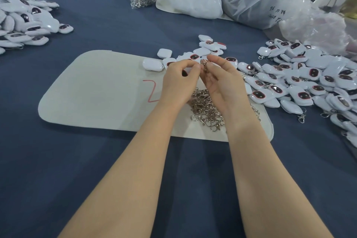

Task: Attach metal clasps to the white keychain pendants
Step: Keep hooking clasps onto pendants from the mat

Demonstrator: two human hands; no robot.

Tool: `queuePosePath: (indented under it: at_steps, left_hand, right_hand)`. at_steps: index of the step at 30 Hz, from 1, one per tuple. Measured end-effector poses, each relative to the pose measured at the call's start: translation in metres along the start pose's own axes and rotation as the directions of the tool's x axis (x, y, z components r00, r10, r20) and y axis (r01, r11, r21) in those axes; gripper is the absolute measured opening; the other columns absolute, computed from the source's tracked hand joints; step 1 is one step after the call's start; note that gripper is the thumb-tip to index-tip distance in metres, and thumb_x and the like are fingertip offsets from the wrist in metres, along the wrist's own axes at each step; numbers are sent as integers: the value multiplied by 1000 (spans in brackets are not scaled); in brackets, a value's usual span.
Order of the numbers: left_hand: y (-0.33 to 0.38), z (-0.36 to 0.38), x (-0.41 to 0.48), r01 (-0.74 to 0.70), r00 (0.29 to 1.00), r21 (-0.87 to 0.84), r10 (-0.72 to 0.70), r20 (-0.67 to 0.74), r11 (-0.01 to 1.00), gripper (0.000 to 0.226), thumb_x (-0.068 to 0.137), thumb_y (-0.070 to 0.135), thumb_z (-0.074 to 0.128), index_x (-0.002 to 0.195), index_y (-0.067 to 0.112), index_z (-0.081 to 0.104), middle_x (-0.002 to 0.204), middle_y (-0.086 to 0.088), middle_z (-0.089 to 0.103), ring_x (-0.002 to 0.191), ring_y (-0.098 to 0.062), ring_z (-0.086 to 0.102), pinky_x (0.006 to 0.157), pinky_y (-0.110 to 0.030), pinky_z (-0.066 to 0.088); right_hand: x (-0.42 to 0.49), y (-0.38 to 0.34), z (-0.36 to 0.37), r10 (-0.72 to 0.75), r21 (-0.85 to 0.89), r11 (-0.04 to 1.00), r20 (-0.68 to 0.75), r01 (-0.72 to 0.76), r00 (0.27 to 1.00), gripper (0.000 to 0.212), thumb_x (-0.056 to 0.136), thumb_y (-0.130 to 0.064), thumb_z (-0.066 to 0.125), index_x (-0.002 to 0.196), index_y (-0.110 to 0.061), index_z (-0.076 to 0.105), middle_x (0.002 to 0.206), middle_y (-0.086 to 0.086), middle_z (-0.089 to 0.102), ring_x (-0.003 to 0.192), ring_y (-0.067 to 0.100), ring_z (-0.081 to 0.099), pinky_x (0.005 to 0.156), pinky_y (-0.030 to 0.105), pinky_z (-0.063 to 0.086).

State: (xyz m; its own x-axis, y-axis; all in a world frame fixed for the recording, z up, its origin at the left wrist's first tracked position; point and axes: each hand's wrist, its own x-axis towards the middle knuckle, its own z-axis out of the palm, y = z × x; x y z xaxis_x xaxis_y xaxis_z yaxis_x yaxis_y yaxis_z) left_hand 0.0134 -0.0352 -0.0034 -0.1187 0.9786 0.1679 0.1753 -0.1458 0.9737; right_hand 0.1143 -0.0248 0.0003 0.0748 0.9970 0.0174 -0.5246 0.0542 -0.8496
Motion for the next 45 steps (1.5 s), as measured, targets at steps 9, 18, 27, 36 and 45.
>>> queuePosePath:
  at_steps: [9,18,27,36,45]
  left_hand:
    - [-4,-1,4,19,994,17,-17,-105,1000,20,90,22,59,72,30,58,70,16,56,72,-11,53,72,-28,47]
    - [-7,-2,6,10,986,21,-6,-164,1000,27,89,22,63,66,32,54,70,13,58,76,-13,55,75,-28,45]
    - [-6,-3,6,13,986,49,-5,-165,999,25,88,20,63,65,28,58,74,4,63,81,-19,60,77,-29,46]
    - [-4,-2,5,-25,997,61,29,-66,998,23,93,15,53,72,15,63,64,4,55,64,-11,49,66,-25,40]
    - [-6,-2,5,-10,997,88,17,-72,996,9,86,15,64,78,21,65,60,15,50,54,-5,41,56,-17,35]
  right_hand:
    - [0,3,2,-47,-184,982,-34,40,998,20,91,10,47,88,-6,59,82,8,63,66,13,61,73,22,55]
    - [-2,6,3,-171,-663,741,-26,111,985,25,88,4,49,84,-17,61,88,0,65,74,10,61,73,24,52]
    - [-9,6,8,-221,-782,565,164,263,961,22,87,-1,55,92,-21,64,93,-9,67,98,13,63,95,36,48]
    - [-3,10,5,-302,-817,521,92,245,949,11,86,-3,58,90,-12,63,89,-2,65,87,16,64,82,23,51]
    - [0,10,2,-345,-828,510,52,234,937,12,87,-9,60,85,-20,63,86,-8,65,85,11,63,80,20,49]
